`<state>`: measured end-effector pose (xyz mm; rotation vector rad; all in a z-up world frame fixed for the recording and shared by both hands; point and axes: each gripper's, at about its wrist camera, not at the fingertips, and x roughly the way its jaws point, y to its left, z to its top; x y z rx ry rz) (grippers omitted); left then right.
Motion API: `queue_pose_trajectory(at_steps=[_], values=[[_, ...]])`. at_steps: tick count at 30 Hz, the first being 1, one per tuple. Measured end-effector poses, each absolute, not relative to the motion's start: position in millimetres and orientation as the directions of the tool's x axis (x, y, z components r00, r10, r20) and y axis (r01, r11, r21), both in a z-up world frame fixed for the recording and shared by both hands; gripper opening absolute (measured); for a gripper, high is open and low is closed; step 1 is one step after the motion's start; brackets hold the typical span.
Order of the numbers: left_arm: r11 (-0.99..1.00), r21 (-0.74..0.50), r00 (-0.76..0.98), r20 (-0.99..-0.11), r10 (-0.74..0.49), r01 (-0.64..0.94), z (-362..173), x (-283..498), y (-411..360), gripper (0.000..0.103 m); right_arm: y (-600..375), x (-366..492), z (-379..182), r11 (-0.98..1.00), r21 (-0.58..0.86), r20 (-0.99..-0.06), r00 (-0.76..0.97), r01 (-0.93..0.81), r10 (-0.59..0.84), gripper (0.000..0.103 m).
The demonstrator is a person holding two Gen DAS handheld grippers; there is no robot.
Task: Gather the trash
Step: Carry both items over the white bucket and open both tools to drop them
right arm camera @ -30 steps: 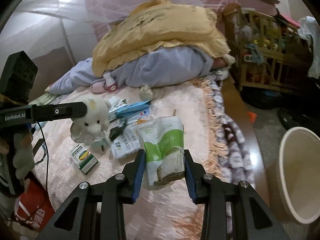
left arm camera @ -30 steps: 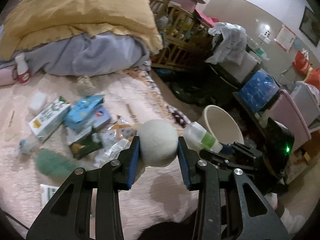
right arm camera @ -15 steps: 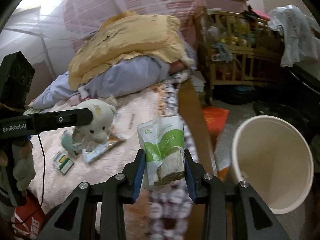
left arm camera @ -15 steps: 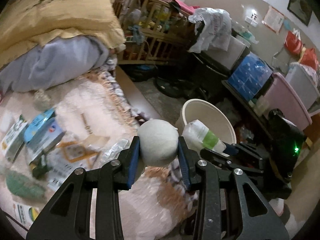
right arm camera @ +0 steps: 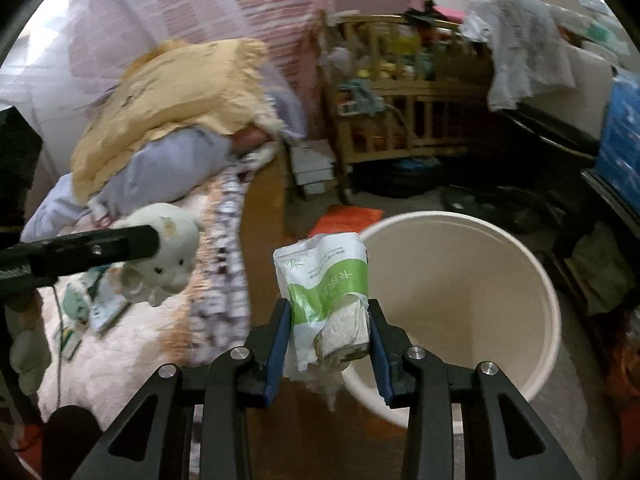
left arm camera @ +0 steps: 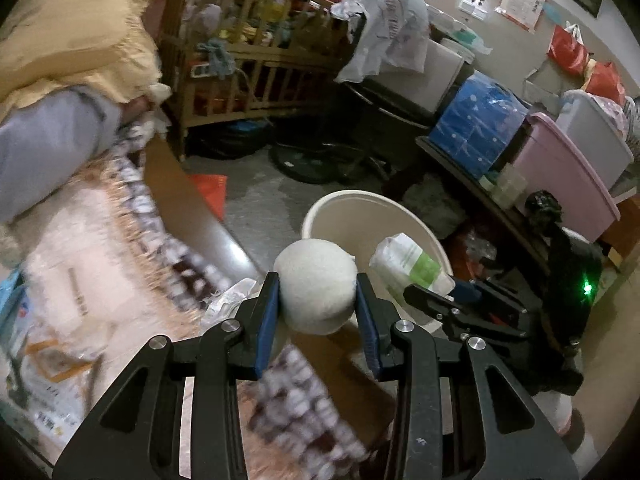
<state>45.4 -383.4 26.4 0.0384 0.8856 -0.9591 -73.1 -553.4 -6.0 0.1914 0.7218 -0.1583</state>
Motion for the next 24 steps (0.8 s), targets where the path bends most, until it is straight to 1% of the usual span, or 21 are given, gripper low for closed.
queue_pose_trajectory(at_steps=[8, 13, 14, 16, 17, 18, 19, 20, 21, 24], values=[[0.548, -0.376, 0.201, -0.658, -0.725, 0.747, 27, 49, -448, 0.034, -607, -86, -24, 0.924, 0.150, -0.689, 0.707, 0.352, -0.158, 0.036], [0.524, -0.416, 0.172, -0.638, -0.750, 0.744, 20, 52, -476, 0.036, -620, -87, -29, 0.903, 0.164, -0.701, 0.691, 0.396, -0.175, 0.036], [0.523, -0.422, 0.170, -0.635, -0.754, 0.741, 19, 52, -480, 0.036, -621, -86, -29, 0.900, 0.164, -0.701, 0.690, 0.404, -0.181, 0.039], [0.515, -0.450, 0.156, -0.623, -0.766, 0.730, 17, 54, -486, 0.042, -623, -85, -30, 0.895, 0.158, -0.699, 0.687, 0.417, -0.196, 0.045], [0.509, -0.463, 0.148, -0.617, -0.773, 0.725, 16, 56, -487, 0.044, -622, -85, -31, 0.894, 0.155, -0.699, 0.686, 0.421, -0.202, 0.046], [0.508, -0.470, 0.146, -0.614, -0.776, 0.722, 16, 57, -487, 0.050, -622, -84, -31, 0.894, 0.150, -0.700, 0.684, 0.423, -0.206, 0.047], [0.510, -0.476, 0.149, -0.609, -0.779, 0.717, 15, 58, -485, 0.057, -620, -83, -32, 0.894, 0.142, -0.702, 0.680, 0.426, -0.212, 0.052], [0.510, -0.478, 0.153, -0.606, -0.781, 0.715, 16, 59, -483, 0.058, -620, -81, -33, 0.894, 0.135, -0.705, 0.676, 0.428, -0.217, 0.062], [0.513, -0.476, 0.156, -0.607, -0.779, 0.715, 16, 59, -481, 0.058, -619, -81, -34, 0.895, 0.132, -0.707, 0.673, 0.426, -0.216, 0.065], [0.532, -0.453, 0.174, -0.622, -0.764, 0.716, 19, 59, -472, 0.058, -615, -80, -33, 0.900, 0.141, -0.705, 0.679, 0.413, -0.202, 0.066]])
